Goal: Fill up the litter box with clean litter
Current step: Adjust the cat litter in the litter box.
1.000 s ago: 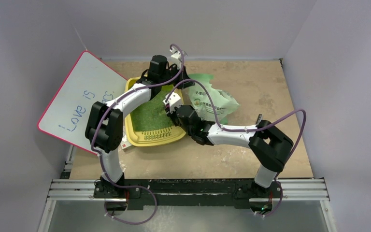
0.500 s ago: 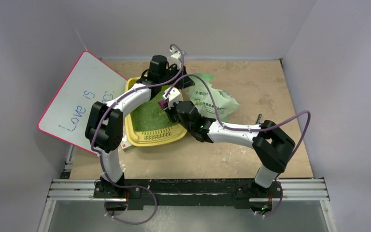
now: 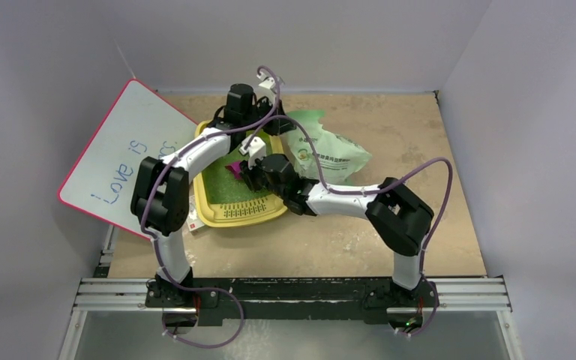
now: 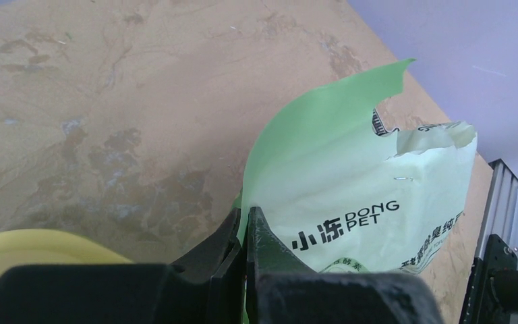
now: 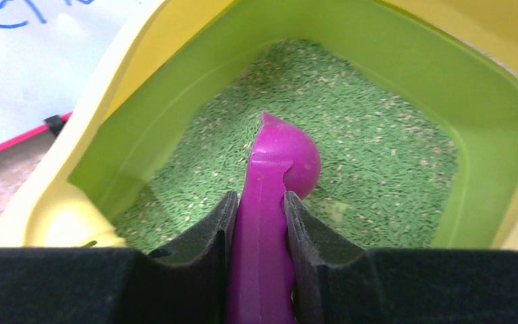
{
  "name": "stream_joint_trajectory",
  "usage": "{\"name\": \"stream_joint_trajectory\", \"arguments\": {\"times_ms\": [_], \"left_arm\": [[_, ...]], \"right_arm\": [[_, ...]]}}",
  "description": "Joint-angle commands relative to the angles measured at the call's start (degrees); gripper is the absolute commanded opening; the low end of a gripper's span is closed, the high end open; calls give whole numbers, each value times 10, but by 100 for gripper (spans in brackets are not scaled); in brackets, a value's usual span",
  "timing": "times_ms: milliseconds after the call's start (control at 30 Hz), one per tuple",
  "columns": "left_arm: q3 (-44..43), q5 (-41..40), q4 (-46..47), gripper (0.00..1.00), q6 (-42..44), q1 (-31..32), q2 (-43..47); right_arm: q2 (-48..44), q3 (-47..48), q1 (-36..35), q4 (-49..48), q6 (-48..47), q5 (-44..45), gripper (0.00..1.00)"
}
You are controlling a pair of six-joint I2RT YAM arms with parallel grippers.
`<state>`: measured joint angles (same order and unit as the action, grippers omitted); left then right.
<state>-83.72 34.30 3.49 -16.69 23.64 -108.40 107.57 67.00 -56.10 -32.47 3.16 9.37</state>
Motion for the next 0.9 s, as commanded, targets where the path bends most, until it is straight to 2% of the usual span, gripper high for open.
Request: {"name": "stream_joint_trajectory", "arguments": {"times_ms": [0,100,300,600,733,867], "left_arm": [[-15,-18,-13,0,30,7,2],[-11,-21,-19,0,36,7,7],[-10,-5,4,0,28,7,7],[-9,4,9,0,20,9,9],[-7,-1,18,0,11,9,7],[-3,-2,21,0,9,11,10]], "right_arm": [[-10,39,-10,31,16,-88,0],[-46,-15,-12,12,16,-60,0],[-122,-85,-13,10,-7,89,0],[-108,-62,-17,27,-89,244,0],[-88,-42,-27,48,-111,273,0],[-88,-43,-43,46,-114,258,0]]}}
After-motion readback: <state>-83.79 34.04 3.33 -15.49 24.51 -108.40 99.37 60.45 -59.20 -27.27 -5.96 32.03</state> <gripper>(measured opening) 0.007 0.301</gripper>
